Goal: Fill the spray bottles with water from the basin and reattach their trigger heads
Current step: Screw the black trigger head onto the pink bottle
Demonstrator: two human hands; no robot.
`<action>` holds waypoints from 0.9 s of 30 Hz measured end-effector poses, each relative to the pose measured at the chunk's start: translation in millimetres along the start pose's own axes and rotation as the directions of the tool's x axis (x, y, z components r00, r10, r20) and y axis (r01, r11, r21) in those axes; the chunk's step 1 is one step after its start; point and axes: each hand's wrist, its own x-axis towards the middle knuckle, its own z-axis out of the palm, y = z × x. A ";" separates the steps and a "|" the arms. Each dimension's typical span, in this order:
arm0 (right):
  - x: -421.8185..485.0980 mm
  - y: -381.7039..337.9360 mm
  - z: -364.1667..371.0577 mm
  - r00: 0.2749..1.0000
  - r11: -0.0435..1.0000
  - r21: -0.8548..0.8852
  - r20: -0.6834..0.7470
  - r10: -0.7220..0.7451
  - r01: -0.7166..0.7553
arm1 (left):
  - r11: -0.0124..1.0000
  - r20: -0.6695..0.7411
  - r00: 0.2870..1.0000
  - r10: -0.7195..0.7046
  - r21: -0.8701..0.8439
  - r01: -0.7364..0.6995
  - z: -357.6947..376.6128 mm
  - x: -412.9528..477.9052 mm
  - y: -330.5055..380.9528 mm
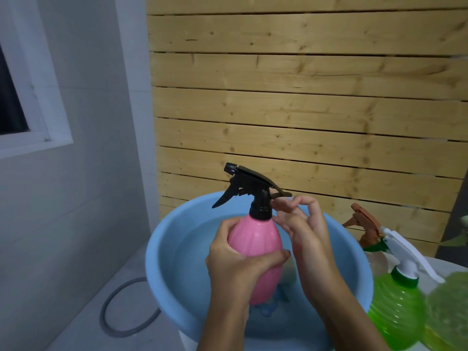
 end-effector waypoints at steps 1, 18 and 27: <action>1.3 0.8 -0.8 1.000 1.000 0.009 -0.018 0.004 -0.003 | 1.000 -0.002 1.000 0.002 0.001 -0.002 -0.6 0.2 -0.5; 4.5 -8.5 -10.3 0.988 0.984 -0.169 0.126 0.084 -0.062 | 1.000 0.008 1.000 -0.001 -0.020 0.001 0.6 -0.5 -0.1; 2.5 -10.8 -5.2 0.972 0.983 -0.183 0.228 0.048 -0.006 | 0.999 0.047 0.999 -0.004 -0.034 0.005 1.6 -1.0 3.9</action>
